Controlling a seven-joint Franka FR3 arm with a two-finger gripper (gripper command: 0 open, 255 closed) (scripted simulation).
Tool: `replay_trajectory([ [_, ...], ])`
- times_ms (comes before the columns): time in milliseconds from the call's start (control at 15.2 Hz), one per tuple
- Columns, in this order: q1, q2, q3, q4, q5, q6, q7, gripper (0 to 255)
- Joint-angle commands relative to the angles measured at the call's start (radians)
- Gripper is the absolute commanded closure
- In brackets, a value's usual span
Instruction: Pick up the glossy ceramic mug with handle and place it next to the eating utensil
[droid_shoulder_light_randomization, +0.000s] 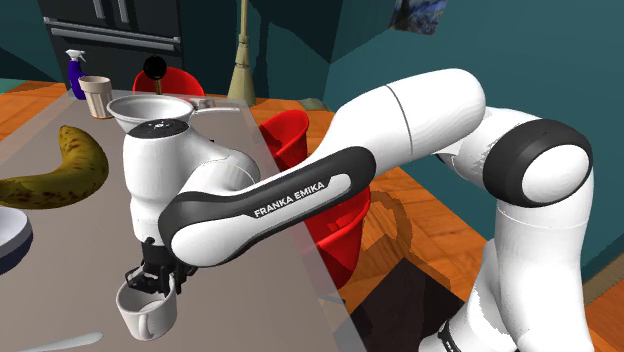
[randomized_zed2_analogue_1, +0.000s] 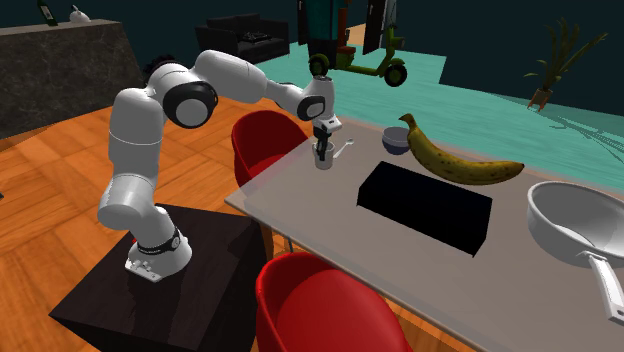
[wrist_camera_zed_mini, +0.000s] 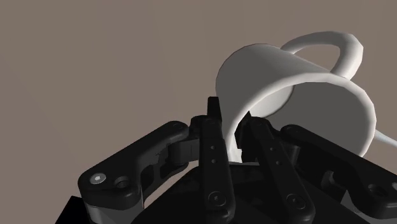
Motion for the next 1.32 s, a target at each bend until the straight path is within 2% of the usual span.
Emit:
replay_trajectory([
  [0,0.0,0.0,0.0,0.0,0.0,0.0,0.0,255],
  [66,0.0,0.0,0.0,0.0,0.0,0.0,0.0,255],
  [132,0.0,0.0,0.0,0.0,0.0,0.0,0.0,0],
  [462,0.0,0.0,0.0,0.0,0.0,0.0,0.0,0],
  [726,-0.009,-0.054,0.01,0.052,0.023,-0.103,-0.014,0],
  [1254,-0.009,-0.054,0.01,0.052,0.023,-0.103,-0.014,0],
])
